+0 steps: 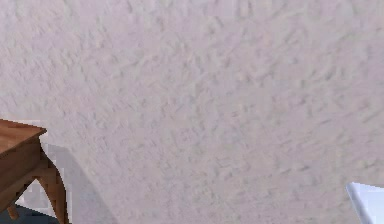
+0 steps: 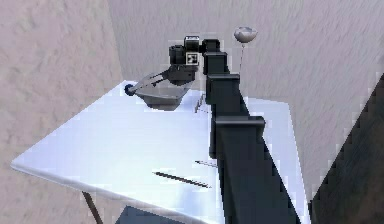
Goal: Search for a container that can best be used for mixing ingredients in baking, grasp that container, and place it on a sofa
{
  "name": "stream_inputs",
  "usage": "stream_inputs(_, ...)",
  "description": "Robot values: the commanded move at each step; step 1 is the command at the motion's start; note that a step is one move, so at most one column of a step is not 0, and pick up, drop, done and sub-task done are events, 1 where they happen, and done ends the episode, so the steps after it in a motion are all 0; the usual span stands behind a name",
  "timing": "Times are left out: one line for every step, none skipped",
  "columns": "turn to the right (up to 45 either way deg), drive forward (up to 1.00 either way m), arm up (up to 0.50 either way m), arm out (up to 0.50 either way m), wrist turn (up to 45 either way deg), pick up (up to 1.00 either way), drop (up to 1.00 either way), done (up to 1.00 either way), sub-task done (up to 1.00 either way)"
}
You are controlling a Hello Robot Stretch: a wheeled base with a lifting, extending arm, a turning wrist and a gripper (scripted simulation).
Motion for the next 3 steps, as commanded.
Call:
stream_inputs(0.0, 0.0, 0.0, 0.0, 36.0, 0.0, 0.0, 0.0, 0.0)
stream_inputs(0.0, 0.0, -0.06, 0.0, 0.0, 0.0, 0.0, 0.0, 0.0)
stream_inputs(0.0, 0.0, 0.0, 0.0, 0.0, 1.0, 0.0, 0.0, 0.0)
